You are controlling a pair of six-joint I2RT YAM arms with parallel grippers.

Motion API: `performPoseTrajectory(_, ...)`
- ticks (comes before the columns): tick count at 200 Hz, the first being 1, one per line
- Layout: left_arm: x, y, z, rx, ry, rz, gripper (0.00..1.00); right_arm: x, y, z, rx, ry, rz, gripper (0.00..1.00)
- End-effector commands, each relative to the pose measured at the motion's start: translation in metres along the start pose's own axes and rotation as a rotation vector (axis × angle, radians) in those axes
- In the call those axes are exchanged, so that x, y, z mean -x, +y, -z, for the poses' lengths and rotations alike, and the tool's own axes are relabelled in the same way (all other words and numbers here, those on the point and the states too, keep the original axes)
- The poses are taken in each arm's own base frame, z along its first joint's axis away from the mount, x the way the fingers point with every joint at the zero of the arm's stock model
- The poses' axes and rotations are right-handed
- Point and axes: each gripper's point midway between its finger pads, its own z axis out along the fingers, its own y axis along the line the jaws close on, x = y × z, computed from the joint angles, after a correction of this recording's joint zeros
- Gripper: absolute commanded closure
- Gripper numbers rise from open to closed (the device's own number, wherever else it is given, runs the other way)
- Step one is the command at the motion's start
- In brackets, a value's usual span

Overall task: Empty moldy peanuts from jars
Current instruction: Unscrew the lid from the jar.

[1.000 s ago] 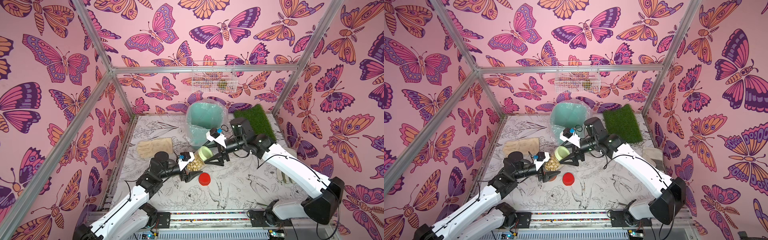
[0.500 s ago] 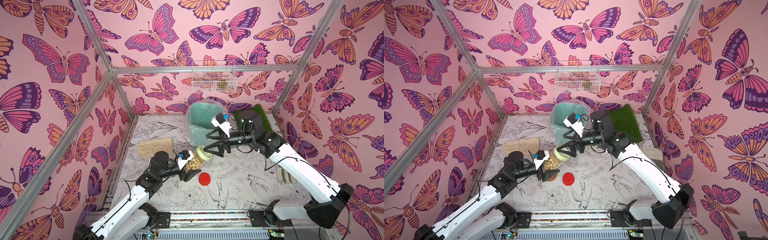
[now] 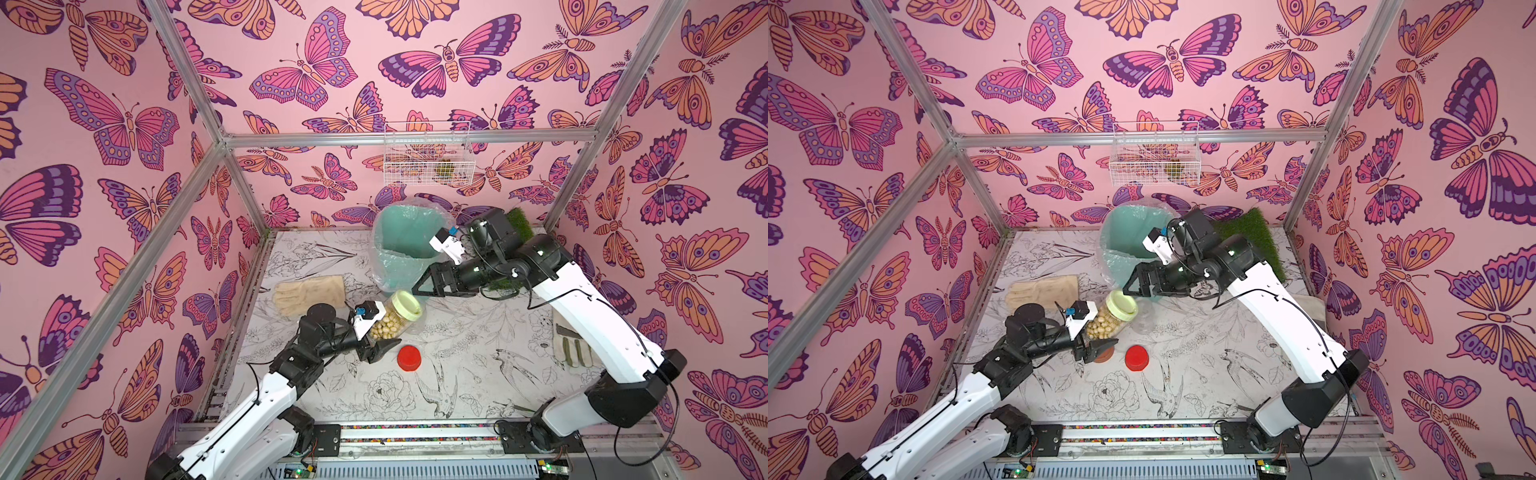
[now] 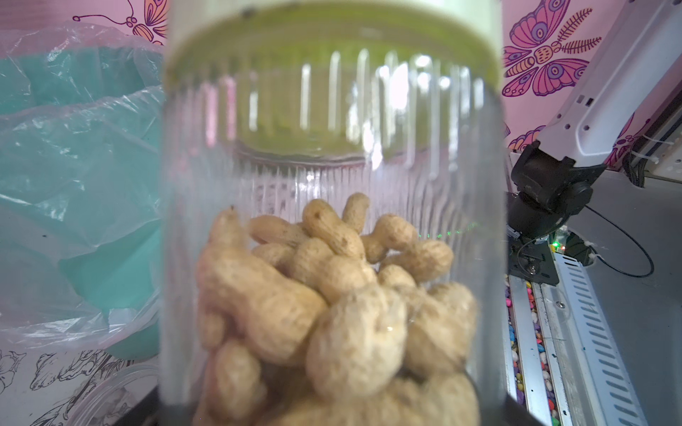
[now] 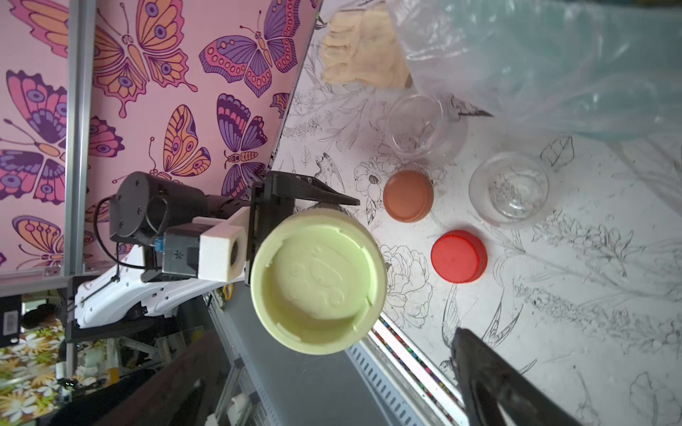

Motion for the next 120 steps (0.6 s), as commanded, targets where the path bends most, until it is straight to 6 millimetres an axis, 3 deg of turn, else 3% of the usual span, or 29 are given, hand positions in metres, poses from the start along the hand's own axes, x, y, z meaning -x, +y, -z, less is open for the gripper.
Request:
performPoseTrajectory(1,0.023,0.003,0.005,0.019,-0.076,-0.064,1.00,-0.002,0.003,-0.004,-0.002,-0.017,-0.101,0.01)
performPoseTrajectory(39,0.023,0.004,0.003,0.016,-0.073,-0.061,1.00,0.001,0.004,-0.025,0.021,-0.045,-0.180,0.01)
performPoseTrajectory(120,0.021,0.005,0.002,0.020,-0.065,-0.056,1.00,0.006,0.017,-0.040,0.081,-0.068,-0.205,0.01)
